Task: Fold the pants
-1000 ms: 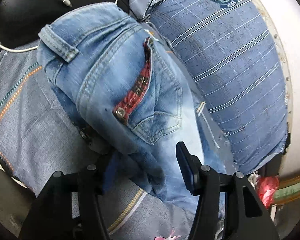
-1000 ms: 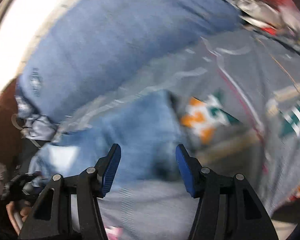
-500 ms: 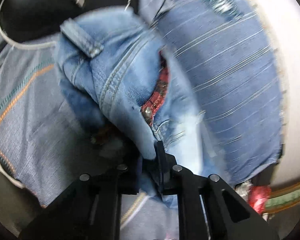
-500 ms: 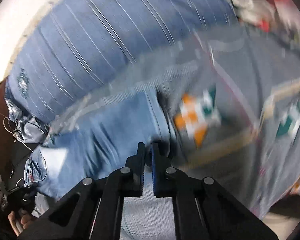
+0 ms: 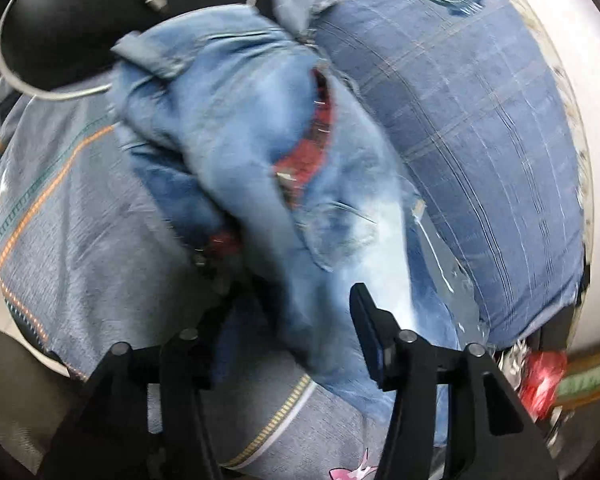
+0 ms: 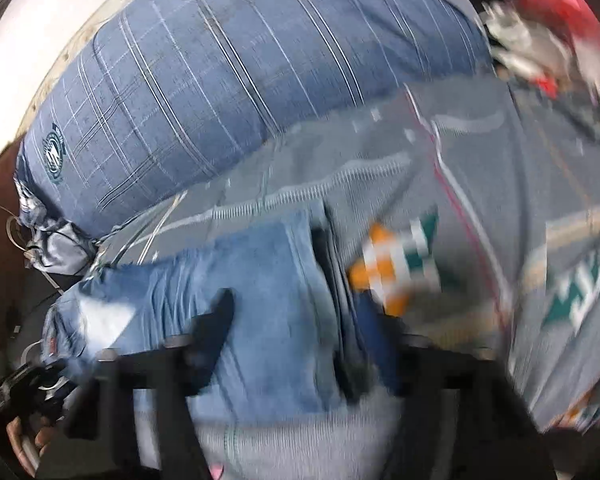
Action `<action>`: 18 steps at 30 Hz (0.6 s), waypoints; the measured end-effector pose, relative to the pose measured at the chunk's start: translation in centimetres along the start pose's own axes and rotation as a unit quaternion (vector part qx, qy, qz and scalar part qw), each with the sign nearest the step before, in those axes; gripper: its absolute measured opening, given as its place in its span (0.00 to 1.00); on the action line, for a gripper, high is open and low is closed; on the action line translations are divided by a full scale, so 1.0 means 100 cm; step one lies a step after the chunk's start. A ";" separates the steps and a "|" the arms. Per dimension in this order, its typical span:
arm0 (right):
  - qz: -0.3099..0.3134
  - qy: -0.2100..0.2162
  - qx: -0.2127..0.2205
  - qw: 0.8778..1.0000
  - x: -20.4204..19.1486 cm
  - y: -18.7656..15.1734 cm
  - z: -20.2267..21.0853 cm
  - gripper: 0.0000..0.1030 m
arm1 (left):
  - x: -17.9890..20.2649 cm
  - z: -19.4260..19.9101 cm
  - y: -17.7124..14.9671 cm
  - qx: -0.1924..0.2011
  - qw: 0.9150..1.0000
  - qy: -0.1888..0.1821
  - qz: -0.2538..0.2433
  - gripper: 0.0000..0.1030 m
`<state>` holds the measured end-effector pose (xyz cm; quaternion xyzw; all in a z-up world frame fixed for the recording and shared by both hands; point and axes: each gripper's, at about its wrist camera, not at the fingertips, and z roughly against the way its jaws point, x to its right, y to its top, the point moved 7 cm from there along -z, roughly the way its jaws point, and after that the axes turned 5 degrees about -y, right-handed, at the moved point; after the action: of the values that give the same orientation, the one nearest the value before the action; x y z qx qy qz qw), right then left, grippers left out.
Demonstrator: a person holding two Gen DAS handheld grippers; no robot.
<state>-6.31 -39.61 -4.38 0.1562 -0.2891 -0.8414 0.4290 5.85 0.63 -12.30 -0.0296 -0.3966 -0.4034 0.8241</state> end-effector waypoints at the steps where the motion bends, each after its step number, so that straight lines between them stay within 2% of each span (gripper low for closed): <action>1: 0.008 -0.007 -0.012 1.000 -0.004 0.010 -0.011 0.65 | 0.000 -0.002 -0.001 -0.004 1.000 0.000 -0.004 0.53; 3: -0.003 -0.006 -0.046 0.999 -0.009 0.023 -0.039 0.65 | 0.001 -0.007 -0.004 -0.017 1.000 -0.001 -0.001 0.53; 4: -0.013 0.003 -0.066 0.998 -0.009 0.027 -0.056 0.61 | 0.001 -0.010 -0.005 -0.024 1.000 -0.001 0.002 0.53; 6: -0.023 0.005 -0.078 0.997 -0.007 0.027 -0.077 0.37 | -0.004 -0.012 -0.007 -0.031 1.000 0.002 0.002 0.53; 7: -0.034 0.006 -0.075 0.997 -0.005 0.023 -0.081 0.16 | -0.004 -0.011 -0.008 -0.031 0.999 0.004 0.000 0.53; 8: -0.040 0.009 -0.071 0.997 -0.003 0.018 -0.082 0.12 | -0.004 -0.011 -0.010 -0.031 0.999 0.007 -0.005 0.53; 10: -0.045 0.019 -0.057 0.997 -0.003 0.019 -0.073 0.06 | -0.003 -0.014 -0.008 -0.028 0.999 0.011 -0.010 0.52; 13: -0.046 0.038 -0.007 0.998 -0.011 0.043 -0.046 0.04 | 0.004 -0.014 -0.002 -0.016 1.000 0.005 -0.015 0.51; 16: -0.019 0.013 0.046 0.999 -0.022 0.068 -0.028 0.04 | 0.010 -0.012 0.000 -0.003 1.000 -0.005 -0.019 0.51; 18: -0.037 0.012 0.044 0.998 -0.017 0.074 -0.038 0.04 | 0.010 -0.019 -0.003 -0.011 1.000 0.005 -0.026 0.51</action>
<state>1.31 -43.03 -2.71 0.1958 -0.3147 -0.8410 0.3942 7.25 -0.92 -13.00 -0.0261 -0.3883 -0.4295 0.8149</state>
